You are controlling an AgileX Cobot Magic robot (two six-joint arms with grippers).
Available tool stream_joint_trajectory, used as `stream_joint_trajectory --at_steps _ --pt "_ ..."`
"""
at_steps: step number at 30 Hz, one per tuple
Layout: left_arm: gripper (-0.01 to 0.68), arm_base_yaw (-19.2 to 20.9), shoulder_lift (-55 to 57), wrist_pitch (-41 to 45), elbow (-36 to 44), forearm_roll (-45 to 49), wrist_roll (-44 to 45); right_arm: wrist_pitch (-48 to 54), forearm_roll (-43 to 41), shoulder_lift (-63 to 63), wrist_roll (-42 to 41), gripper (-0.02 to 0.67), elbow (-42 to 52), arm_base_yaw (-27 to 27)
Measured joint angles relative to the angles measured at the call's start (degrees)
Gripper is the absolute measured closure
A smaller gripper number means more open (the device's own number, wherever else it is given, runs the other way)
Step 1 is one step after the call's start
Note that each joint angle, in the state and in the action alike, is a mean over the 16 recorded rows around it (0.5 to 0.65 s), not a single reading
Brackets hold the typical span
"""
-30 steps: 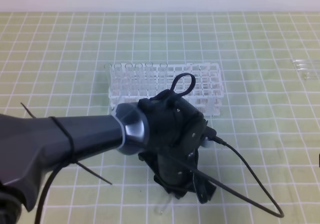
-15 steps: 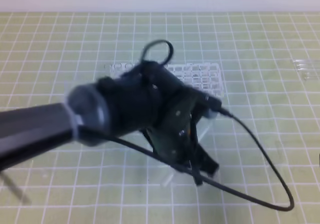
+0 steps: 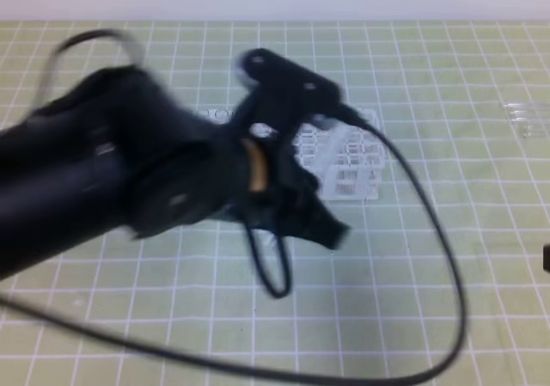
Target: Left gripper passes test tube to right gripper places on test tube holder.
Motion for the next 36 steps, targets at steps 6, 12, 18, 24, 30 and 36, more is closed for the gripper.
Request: stream_joint_trajectory --at_steps 6,12,18,24,30,36 --pt "0.656 3.4 -11.3 -11.4 12.2 0.5 -3.4 -0.6 4.7 0.1 -4.0 0.665 -2.1 0.0" --pt "0.631 7.1 -23.4 -24.6 25.9 0.5 -6.4 -1.6 12.7 1.6 -10.5 0.665 -3.9 0.0" --pt "0.619 9.0 -31.5 -36.3 36.1 0.5 -7.6 -2.7 20.6 4.9 -17.4 0.665 -6.2 1.1" --pt "0.606 9.7 -34.1 -43.5 41.2 0.5 -7.8 -6.2 24.4 9.8 -21.6 0.665 -10.1 6.1" --pt "0.606 11.3 -32.4 -47.1 42.3 0.6 -7.8 -15.9 23.7 15.3 -24.2 0.665 -14.3 15.5" --pt "0.600 13.9 -29.3 -50.7 42.3 0.6 -7.7 -32.2 22.2 19.4 -28.4 0.665 -15.5 25.3"
